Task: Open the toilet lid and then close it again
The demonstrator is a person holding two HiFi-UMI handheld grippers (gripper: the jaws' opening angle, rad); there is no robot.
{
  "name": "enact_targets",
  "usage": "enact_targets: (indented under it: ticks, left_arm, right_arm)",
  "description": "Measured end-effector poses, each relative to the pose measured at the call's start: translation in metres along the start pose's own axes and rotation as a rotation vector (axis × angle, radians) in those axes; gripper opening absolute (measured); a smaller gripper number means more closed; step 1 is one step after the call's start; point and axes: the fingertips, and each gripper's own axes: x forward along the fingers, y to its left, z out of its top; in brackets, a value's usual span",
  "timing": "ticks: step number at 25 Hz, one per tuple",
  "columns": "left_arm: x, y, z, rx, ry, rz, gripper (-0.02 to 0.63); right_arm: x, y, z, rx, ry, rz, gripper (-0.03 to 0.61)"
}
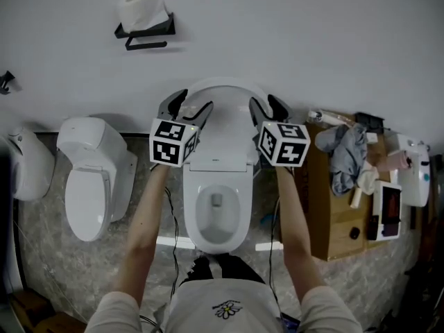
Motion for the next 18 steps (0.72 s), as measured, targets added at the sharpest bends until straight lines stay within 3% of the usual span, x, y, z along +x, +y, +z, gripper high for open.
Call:
enact_targets:
  ticks: [1, 4, 7, 12, 18]
  left_arm:
    - [-0.010, -0.004, 0.007, 0.001, -0.016, 0.017, 0.308]
    - [-0.048, -0.021, 0.028, 0.007, -0.083, 0.065, 0.180]
    - [-0.089, -0.035, 0.046, 0.019, -0.130, 0.136, 0.043]
    - [-0.156, -0.053, 0.072, -0.017, -0.208, 0.194, 0.028]
    - [-0.216, -0.085, 0.085, 0.018, -0.283, 0.243, 0.026]
  right_arm:
    - [-0.013, 0.005, 0.006, -0.010, -0.028, -0.010, 0.209]
    - [-0.052, 0.022, 0.025, -0.063, -0.109, -0.031, 0.098]
    - [-0.092, 0.042, 0.040, -0.121, -0.174, -0.039, 0.058]
    - [-0.153, 0.075, 0.047, -0.144, -0.234, -0.024, 0.051]
    - [-0.209, 0.100, 0.039, -0.142, -0.269, -0.013, 0.049]
